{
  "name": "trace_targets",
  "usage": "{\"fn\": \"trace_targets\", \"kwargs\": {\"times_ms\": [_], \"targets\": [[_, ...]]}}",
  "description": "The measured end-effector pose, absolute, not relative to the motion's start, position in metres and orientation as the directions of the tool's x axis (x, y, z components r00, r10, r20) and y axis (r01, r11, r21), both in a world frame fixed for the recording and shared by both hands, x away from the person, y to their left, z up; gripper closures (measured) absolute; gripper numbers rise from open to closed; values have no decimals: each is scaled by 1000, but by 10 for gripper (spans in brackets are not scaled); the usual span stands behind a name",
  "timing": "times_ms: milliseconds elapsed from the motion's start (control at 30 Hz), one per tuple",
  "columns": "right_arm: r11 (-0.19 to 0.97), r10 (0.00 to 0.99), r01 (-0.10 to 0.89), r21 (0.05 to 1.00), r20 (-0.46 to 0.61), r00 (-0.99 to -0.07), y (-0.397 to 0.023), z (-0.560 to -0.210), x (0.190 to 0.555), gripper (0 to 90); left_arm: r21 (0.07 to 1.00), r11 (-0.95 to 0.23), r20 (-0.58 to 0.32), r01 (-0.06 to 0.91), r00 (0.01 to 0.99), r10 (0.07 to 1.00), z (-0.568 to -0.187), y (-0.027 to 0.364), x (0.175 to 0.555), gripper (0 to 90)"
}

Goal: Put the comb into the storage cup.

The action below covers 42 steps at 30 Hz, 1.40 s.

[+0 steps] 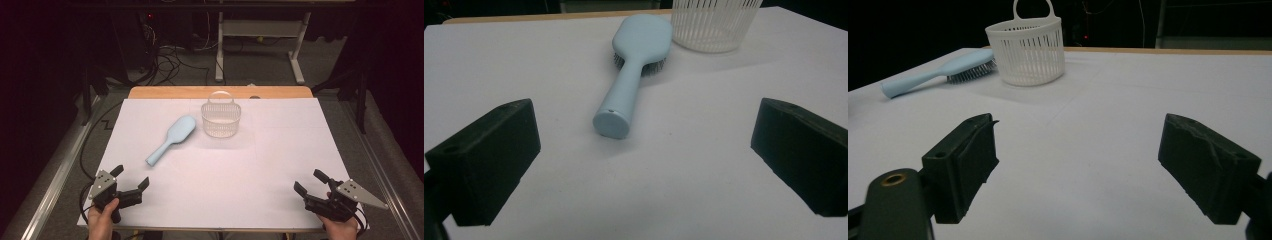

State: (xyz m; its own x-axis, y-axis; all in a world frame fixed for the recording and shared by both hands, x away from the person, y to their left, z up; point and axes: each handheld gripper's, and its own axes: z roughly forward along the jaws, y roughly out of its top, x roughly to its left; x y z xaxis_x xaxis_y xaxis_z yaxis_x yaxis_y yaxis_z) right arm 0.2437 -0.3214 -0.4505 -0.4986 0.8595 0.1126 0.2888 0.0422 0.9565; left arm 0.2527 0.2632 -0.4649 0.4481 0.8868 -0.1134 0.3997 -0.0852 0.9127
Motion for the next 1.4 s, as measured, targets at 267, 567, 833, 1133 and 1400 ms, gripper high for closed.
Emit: {"fn": "trace_targets", "kwargs": {"times_ms": [267, 567, 833, 1133, 1400], "targets": [[47, 858, 292, 955, 112, -502, -320, -451, 244, 162, 920, -94, -98, 380, 455, 885, -463, 259, 253, 3], [52, 857, 294, 954, 108, -504, -320, -451, 245, 162, 914, -120, -91, 389, 483, 871, -462, 253, 257, 104], [57, 853, 300, 952, 110, -510, -320, -451, 246, 162, 911, -139, -81, 389, 498, 864, -462, 246, 262, 156], [60, 853, 299, 952, 107, -510, -319, -451, 246, 162, 912, -146, -74, 383, 504, 860, -461, 240, 269, 157], [62, 854, 299, 952, 105, -510, -319, -452, 246, 163, 910, -169, -54, 379, 512, 857, -461, 232, 278, 157]]}}
